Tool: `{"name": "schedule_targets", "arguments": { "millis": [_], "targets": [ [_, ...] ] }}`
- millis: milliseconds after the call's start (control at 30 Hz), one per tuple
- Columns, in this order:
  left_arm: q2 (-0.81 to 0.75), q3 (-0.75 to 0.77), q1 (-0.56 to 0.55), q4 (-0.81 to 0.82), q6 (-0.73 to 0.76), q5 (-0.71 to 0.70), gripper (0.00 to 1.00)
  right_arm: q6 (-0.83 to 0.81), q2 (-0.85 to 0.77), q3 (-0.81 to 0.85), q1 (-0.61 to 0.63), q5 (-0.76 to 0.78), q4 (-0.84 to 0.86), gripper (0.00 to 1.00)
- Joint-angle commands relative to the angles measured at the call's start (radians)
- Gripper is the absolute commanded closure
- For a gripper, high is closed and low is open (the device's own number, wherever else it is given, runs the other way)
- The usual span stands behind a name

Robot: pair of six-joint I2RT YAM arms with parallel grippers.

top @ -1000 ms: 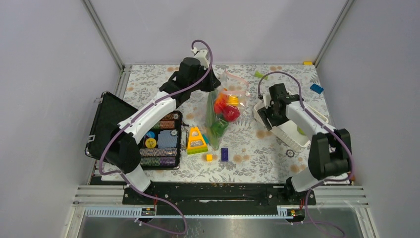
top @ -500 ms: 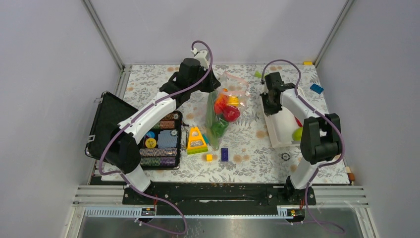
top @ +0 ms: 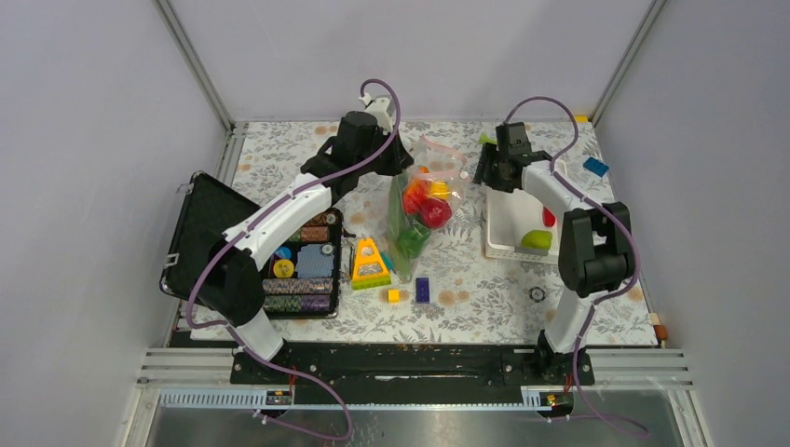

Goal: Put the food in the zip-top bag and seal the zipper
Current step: Adjust the bin at the center of the board, then pick up the fake fruit from the bin.

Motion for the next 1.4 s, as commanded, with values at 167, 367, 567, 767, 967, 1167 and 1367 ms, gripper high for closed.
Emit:
{"name": "schedule_targets", "arguments": {
  "millis": [167,367,567,767,967,1167,1367],
  "targets": [
    [-0.057,0.000,0.005,0.034,0.007,-0.020,1.00,-0.098,-0.346,-0.191,-0.004,0.193,0.028,0.00],
    [-0.076,-0.001,0.004,0.018,0.016,-0.021,1.00,-0.034,-0.449,-0.306,-0.161,0.070,-0.110,0.00],
    [-0.101,0.000,0.004,0.002,0.027,0.002,1.00,-0.082,-0.408,-0.318,-0.201,0.062,-0.194,0.00],
    [-0.110,0.033,0.002,-0.020,0.043,0.024,1.00,-0.072,-0.362,-0.334,-0.201,0.183,-0.259,0.00],
    [-0.053,0.194,0.002,-0.115,0.091,0.063,1.00,-0.063,-0.255,-0.328,-0.202,0.131,-0.266,0.00],
    [-0.011,0.350,-0.006,-0.162,0.142,0.022,1.00,-0.082,-0.184,-0.317,-0.201,0.069,-0.265,0.00],
    [0.032,0.362,-0.018,-0.185,0.138,0.040,1.00,-0.105,-0.191,-0.326,-0.202,0.081,-0.264,0.08]
  ]
}}
